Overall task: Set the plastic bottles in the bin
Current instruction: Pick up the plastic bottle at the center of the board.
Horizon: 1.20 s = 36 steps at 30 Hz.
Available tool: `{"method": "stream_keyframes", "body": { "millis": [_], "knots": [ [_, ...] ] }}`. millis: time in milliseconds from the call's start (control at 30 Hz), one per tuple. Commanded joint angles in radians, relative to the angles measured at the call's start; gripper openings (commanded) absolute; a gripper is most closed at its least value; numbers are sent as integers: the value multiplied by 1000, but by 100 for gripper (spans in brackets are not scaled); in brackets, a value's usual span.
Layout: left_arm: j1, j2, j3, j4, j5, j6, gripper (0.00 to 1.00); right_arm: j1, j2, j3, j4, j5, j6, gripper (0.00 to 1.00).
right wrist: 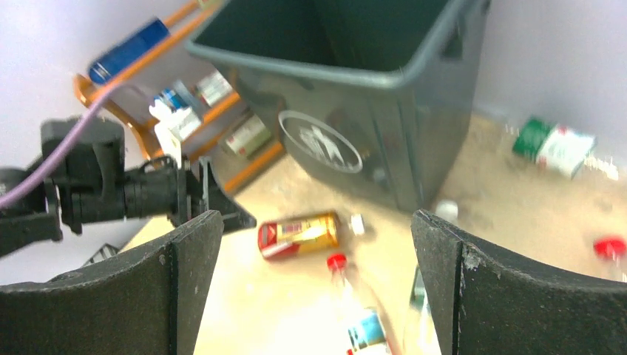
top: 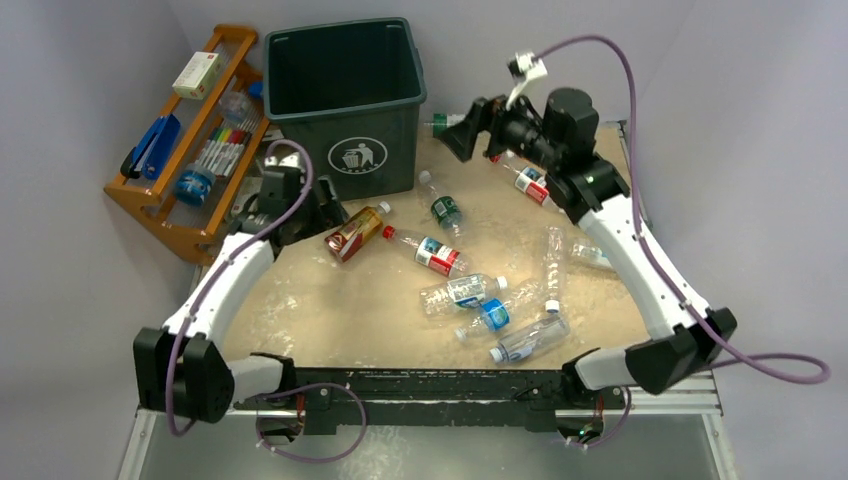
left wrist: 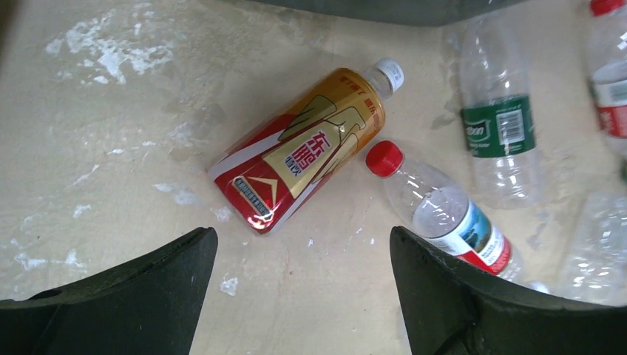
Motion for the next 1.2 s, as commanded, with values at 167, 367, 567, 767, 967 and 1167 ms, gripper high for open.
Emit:
{"method": "stream_keyframes", "body": {
  "millis": [167, 367, 567, 767, 967, 1167],
  "knots": [
    [-122, 210, 123, -12, -130, 148, 87, -51, -217, -331, 22, -9, 3, 100],
    [-124, 294, 178, -50, -179, 226, 87, -51, -329, -478, 10, -4, 5, 100],
    [-150, 395, 251, -94, -181, 257, 87, -51, -380, -579, 26, -19, 20, 100],
    [-174, 483, 267, -116, -177, 267, 87, -52, -405, -627, 48, -38, 34, 100],
    [-217, 510, 253, -146, -182, 251, 87, -51, -418, -653, 51, -33, 30, 100],
    [-264, 487, 207, -131, -183, 212, 87, -51, -417, -697, 73, -49, 33, 100]
  ]
}}
